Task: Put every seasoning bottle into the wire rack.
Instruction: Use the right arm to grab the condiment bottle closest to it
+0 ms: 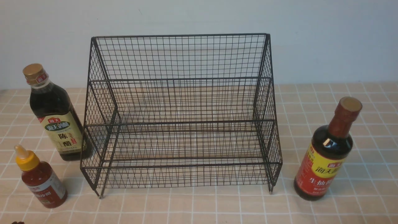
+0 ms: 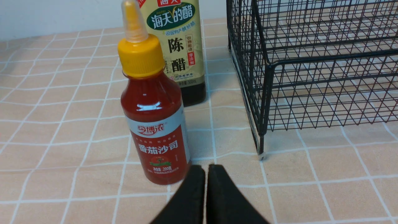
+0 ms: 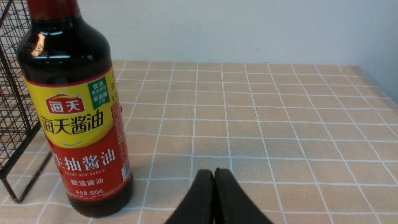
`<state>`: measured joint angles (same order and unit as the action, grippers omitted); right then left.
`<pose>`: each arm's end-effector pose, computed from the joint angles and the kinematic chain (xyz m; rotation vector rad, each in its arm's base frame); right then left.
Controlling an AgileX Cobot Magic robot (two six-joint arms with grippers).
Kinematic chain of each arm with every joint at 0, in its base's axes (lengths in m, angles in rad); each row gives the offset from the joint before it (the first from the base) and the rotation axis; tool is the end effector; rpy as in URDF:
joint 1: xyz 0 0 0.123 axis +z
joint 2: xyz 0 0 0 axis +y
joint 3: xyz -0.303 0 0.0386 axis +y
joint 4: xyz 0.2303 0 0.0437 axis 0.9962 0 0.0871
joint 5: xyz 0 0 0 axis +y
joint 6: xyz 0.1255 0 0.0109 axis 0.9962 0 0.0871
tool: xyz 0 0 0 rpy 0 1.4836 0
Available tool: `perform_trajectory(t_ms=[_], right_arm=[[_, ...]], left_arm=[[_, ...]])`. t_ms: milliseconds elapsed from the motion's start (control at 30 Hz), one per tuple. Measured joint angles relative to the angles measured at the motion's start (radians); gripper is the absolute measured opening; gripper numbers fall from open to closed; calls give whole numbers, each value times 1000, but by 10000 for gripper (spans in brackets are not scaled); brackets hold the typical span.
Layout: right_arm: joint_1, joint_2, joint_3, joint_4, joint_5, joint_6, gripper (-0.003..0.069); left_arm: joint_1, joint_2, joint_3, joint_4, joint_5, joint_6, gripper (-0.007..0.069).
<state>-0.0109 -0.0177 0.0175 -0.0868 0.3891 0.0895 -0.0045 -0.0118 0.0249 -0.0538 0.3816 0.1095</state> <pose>0.0469 -0.0047 0.1627 0.0414 1.8707 -0.0320 0.0474 -0.0027 0.1606 0.0739 1.8763 0.0190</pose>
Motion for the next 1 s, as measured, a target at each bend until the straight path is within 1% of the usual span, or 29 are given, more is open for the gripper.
perform_trajectory(t_ms=[667,767,800,933,967,1000], right_arm=[[0,0,0,0,0,0,-12],[0,0,2,14,-18,7,-12],[0,0,7,45,-50,23,-12],[0,0,11,269,-294,164,-12],[0,0,11,279,-313,177,-12],[0,0,11,334,-362,210,-12]], left_arm=[[0,0,0,0,0,0,-7],[0,0,0,0,0,0,-7],[0,0,0,0,0,0,-7],[0,0,0,0,0,0,-7],[0,0,0,0,0,0,-7],[0,0,0,0,0,0,-7]])
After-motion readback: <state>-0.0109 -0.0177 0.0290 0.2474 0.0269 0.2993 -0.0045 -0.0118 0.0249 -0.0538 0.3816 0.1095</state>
